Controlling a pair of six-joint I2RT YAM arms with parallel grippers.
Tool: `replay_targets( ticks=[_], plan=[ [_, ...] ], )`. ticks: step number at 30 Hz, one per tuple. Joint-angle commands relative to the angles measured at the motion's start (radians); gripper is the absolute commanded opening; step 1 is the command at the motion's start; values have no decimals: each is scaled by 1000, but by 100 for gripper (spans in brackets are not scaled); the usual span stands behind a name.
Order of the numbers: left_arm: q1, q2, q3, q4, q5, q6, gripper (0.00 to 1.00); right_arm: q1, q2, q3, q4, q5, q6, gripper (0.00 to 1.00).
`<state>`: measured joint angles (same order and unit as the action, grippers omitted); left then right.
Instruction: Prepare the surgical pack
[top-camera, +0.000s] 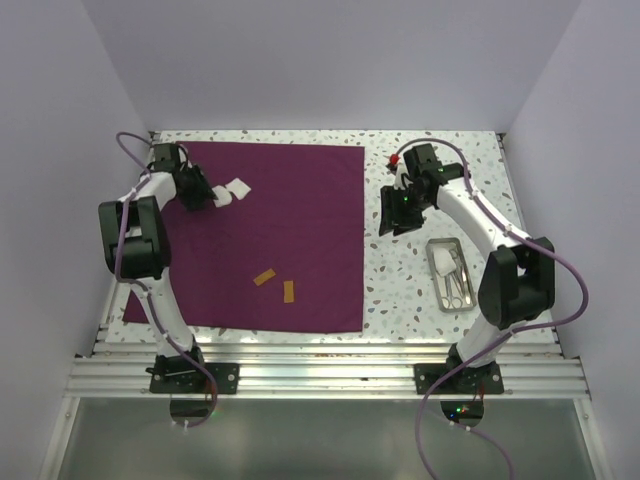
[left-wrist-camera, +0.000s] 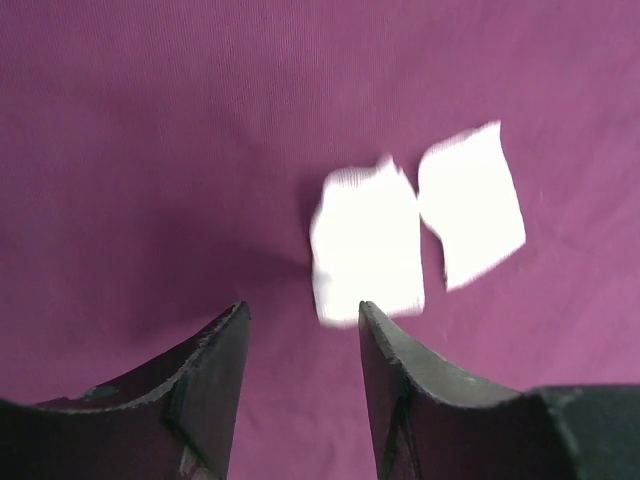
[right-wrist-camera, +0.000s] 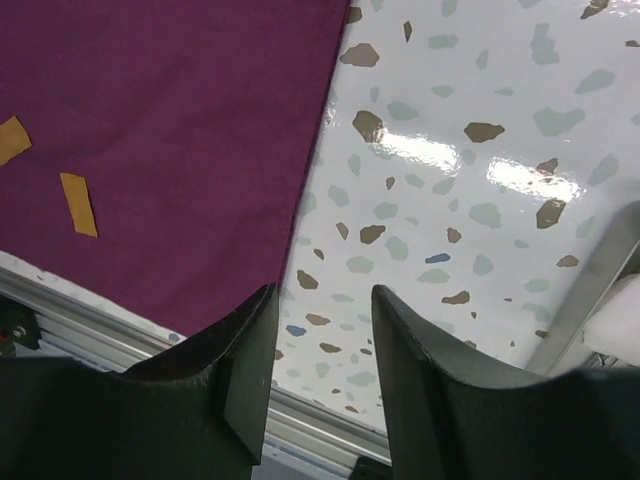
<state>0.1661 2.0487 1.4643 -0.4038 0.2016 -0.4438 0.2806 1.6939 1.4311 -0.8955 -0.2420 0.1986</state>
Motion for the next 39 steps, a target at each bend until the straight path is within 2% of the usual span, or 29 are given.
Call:
replay_targets(
  ticks=[1,9,18,24,29,31,35,39],
  plan=[
    [18,34,91,147,51,122,51,-1,-53,-15,24,-69,-5,46],
    [35,114,94,282,127,177,46,-3,-46,-41,33,-72,-21,44],
    [36,134,33,303,194,174,37,-3,-42,-44,44,-89,-11,42],
    [36,130,31,313,254,168,24,-1,-43,-49,52,-97,-7,42],
    [44,87,30,299,251,140,9,-1,-56,-52,47,-92,-13,41],
    [49,70,30,295,243,126,0,-3,-59,-52,47,-95,-14,41],
    [50,18,47,240,161,93,0,-1,-72,-58,52,-98,-13,41],
    [50,-19,65,198,139,45,0,-1,-83,-73,59,-105,-11,41]
  ],
)
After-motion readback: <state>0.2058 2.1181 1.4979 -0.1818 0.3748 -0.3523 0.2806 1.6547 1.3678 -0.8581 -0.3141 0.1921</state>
